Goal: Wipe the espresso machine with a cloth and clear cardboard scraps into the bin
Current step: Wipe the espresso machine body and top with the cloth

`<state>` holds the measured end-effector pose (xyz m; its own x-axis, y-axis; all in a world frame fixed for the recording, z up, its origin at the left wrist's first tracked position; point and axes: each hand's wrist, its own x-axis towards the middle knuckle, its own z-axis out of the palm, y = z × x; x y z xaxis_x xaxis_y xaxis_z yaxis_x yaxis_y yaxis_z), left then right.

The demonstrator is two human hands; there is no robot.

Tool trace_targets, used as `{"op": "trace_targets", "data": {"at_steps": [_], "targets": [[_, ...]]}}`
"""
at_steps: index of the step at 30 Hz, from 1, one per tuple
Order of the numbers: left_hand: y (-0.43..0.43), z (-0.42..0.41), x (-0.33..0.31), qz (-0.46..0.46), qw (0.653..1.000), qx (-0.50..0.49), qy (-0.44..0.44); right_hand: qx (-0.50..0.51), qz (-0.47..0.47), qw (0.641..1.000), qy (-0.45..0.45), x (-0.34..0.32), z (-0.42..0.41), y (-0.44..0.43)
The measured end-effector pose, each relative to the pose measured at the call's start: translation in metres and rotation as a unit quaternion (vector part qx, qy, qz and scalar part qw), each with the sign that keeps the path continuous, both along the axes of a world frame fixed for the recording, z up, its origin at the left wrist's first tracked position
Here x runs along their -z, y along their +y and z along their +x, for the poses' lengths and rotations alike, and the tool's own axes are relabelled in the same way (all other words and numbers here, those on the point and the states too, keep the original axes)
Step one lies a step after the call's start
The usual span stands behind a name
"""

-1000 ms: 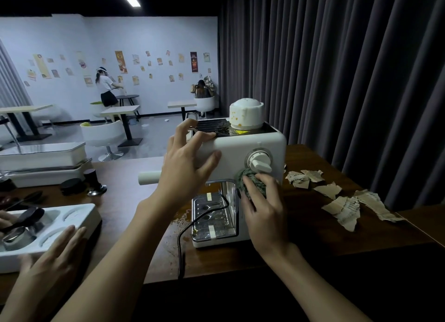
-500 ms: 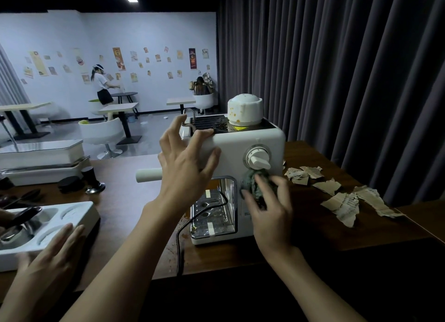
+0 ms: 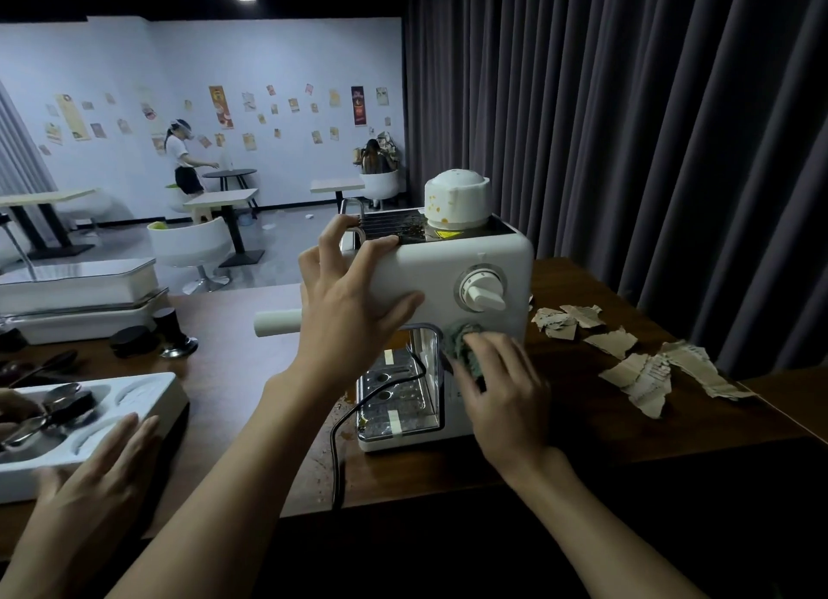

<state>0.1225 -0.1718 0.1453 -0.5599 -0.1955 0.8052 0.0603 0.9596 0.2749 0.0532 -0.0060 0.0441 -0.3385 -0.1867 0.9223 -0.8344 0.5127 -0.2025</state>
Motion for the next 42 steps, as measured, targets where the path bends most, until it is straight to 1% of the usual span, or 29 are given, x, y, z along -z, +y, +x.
{"op": "trace_targets", "data": {"at_steps": [2,5,7,9,11,16,17,20,21,25,27,28,31,32,33,36,37,38,41,42], "targets": [[-0.001,0.0,0.0,-0.004,1.0,0.001,-0.002,0.024,-0.024,0.999,-0.013,0.0,-0.006,0.01],[-0.001,0.0,0.0,-0.006,1.0,0.005,-0.004,0.069,-0.104,0.991,-0.054,0.001,-0.014,0.019],[-0.001,0.0,0.001,-0.006,1.0,0.002,-0.004,0.059,-0.133,0.986,-0.084,0.0,-0.008,0.013],[-0.002,-0.001,0.001,-0.005,1.0,0.0,0.0,0.031,-0.135,0.985,-0.106,0.001,0.001,0.006],[-0.002,-0.001,0.001,-0.007,1.0,0.003,0.004,0.016,-0.124,0.986,-0.106,0.001,0.005,0.007],[-0.002,-0.001,0.002,-0.008,1.0,0.009,0.0,0.033,-0.173,0.976,-0.132,-0.001,0.002,0.014],[-0.002,-0.001,0.002,-0.008,1.0,0.009,-0.001,0.033,-0.164,0.977,-0.13,-0.001,0.005,0.01],[-0.003,0.0,0.001,-0.01,1.0,0.008,-0.002,0.031,-0.088,0.991,-0.098,0.003,0.008,0.006],[-0.003,0.0,0.001,-0.011,1.0,0.008,-0.002,0.033,-0.078,0.992,-0.09,0.004,0.005,0.01],[-0.003,0.0,0.001,-0.011,1.0,0.012,-0.005,0.063,-0.134,0.984,-0.094,0.012,-0.008,0.021],[-0.002,0.0,0.001,-0.007,1.0,0.012,-0.004,0.063,-0.144,0.982,-0.101,0.017,-0.003,0.013],[-0.002,0.0,0.001,-0.005,1.0,0.013,-0.003,0.051,-0.132,0.984,-0.104,0.02,0.001,0.008],[-0.002,0.001,0.001,-0.008,1.0,0.016,-0.005,0.015,-0.043,0.995,-0.088,0.028,0.01,0.003],[-0.003,0.002,0.001,-0.012,1.0,0.017,-0.009,0.013,-0.033,0.996,-0.083,0.03,0.009,0.005],[-0.004,0.003,0.001,-0.017,1.0,0.018,-0.013,0.016,-0.045,0.995,-0.087,0.032,0.007,0.008],[-0.006,0.006,0.003,-0.026,0.999,0.021,-0.026,0.041,-0.137,0.981,-0.128,0.035,0.005,0.011],[-0.006,0.006,0.003,-0.024,0.999,0.021,-0.026,0.044,-0.146,0.98,-0.13,0.036,0.007,0.007],[-0.006,0.005,0.004,-0.021,0.999,0.02,-0.025,0.04,-0.135,0.982,-0.124,0.037,0.009,0.003],[-0.006,0.005,0.004,-0.02,0.999,0.018,-0.022,0.012,-0.045,0.993,-0.11,0.039,0.017,-0.006],[-0.006,0.005,0.004,-0.021,0.999,0.017,-0.022,0.008,-0.029,0.994,-0.108,0.039,0.016,-0.005]]}}
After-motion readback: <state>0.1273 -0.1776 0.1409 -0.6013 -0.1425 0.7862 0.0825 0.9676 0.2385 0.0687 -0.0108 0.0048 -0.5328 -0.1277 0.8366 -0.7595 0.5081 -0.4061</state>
